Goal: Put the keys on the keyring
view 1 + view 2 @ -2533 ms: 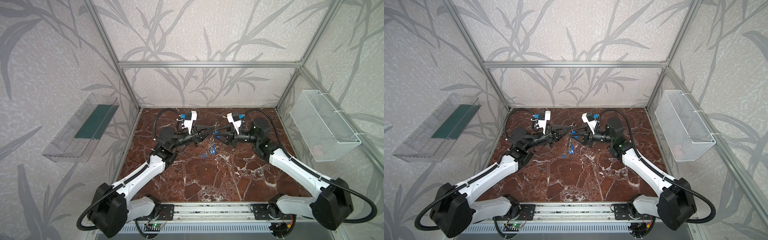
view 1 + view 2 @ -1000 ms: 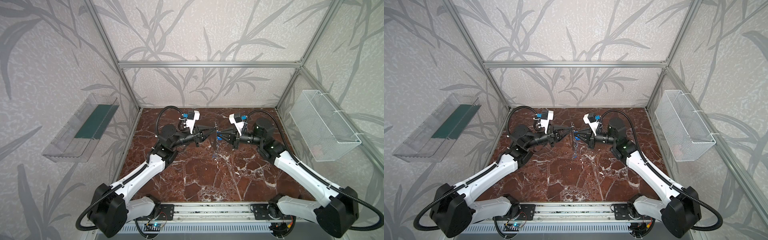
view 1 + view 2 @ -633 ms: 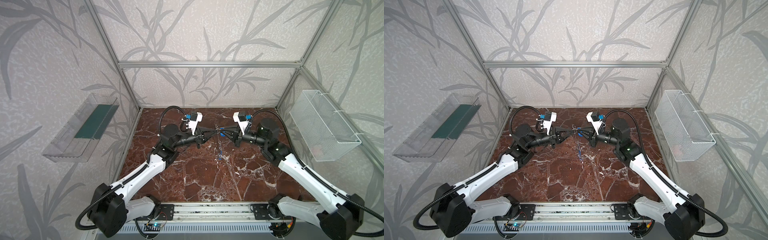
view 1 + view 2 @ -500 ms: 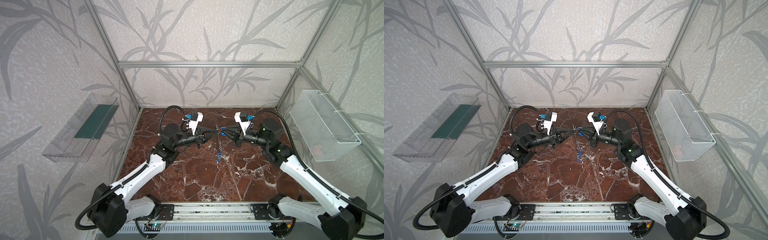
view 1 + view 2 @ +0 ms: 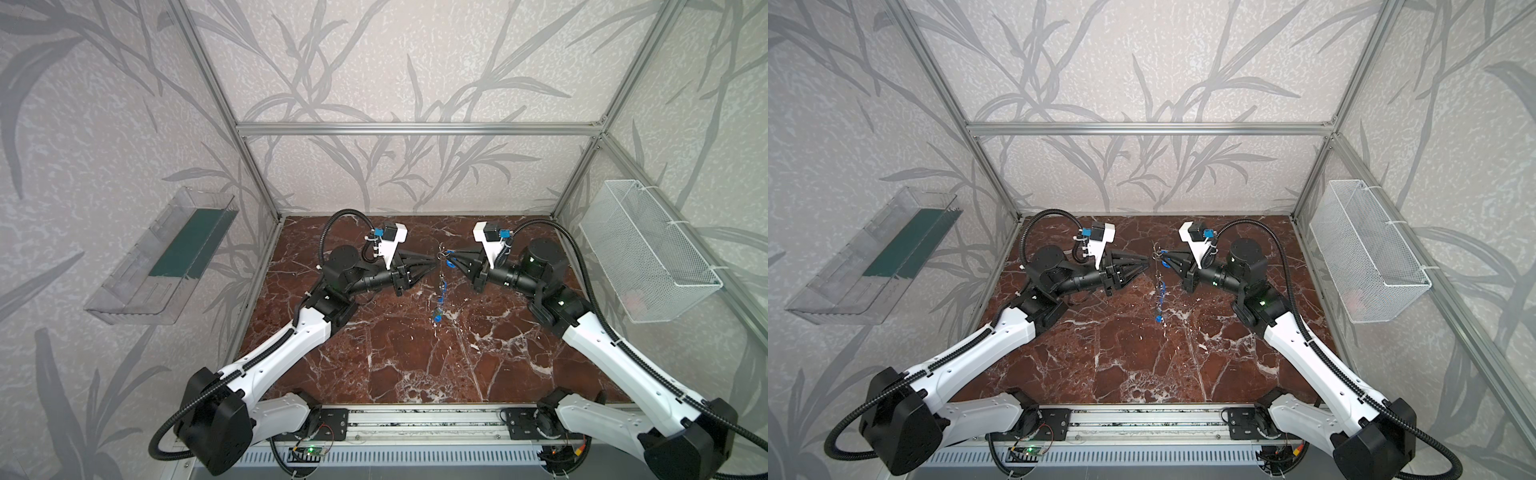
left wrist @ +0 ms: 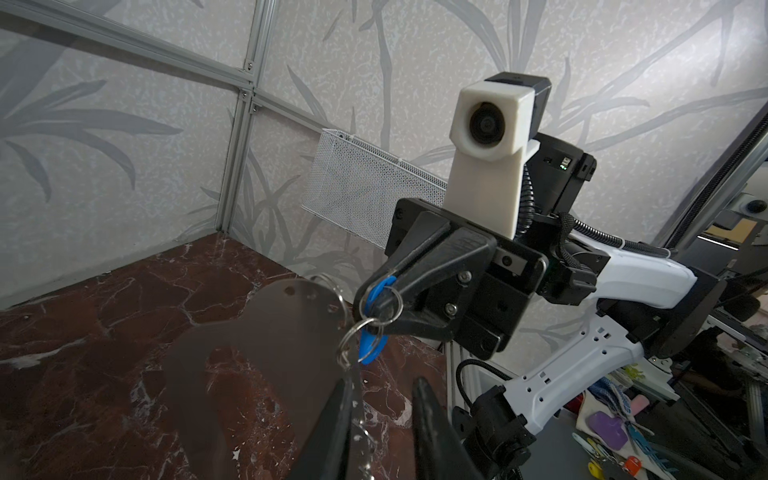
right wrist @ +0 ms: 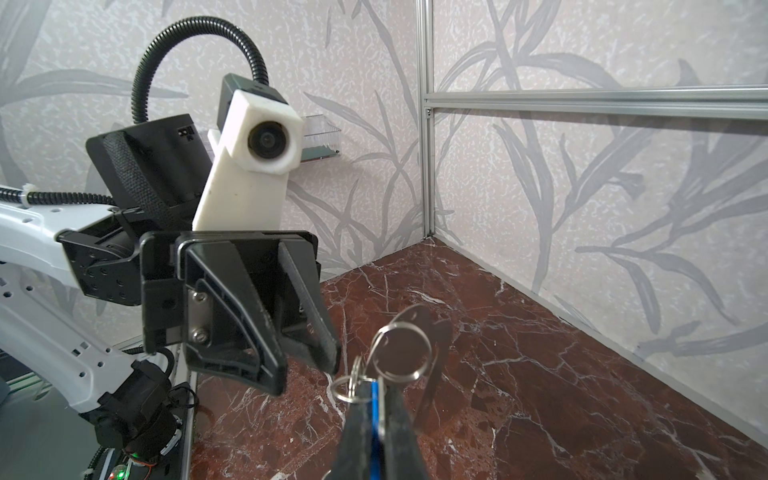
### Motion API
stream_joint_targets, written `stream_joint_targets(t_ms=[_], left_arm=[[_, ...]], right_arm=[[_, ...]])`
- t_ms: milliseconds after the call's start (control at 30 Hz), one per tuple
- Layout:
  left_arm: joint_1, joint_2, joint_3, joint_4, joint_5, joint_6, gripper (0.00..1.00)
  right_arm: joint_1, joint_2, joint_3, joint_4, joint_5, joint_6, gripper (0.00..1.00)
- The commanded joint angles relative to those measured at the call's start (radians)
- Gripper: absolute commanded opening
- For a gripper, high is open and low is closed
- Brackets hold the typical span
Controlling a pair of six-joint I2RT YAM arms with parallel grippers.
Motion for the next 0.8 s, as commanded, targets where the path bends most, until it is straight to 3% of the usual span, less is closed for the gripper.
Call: stream_joint_targets(t_ms=[0,300,533,767], left_arm=[[0.000,-0.032,0.007,-0.003,-0.029,0.023,0.29],[0.000,-0.147,-0.058,-0.052,-0.218,0.050,0.35],[-0.001,-0.288,-0.097,-0.205,-0.357,0.071,0.36],[0.000,-0.437,-0.145,-0.324,-0.475,0.088,0.66]], right_arm=[[-0.002,-0.019,0.001,0.031,0.009,-0.006,0.00],[-0.002,0.017,0.016,-0.005,0.050,-0.009,0.00],[-0.001,0.155,0.082,-0.050,0.122,-0.024,0.00],[0.013,0.390,0.217,-0.052,0.197,-0.002,0.00]])
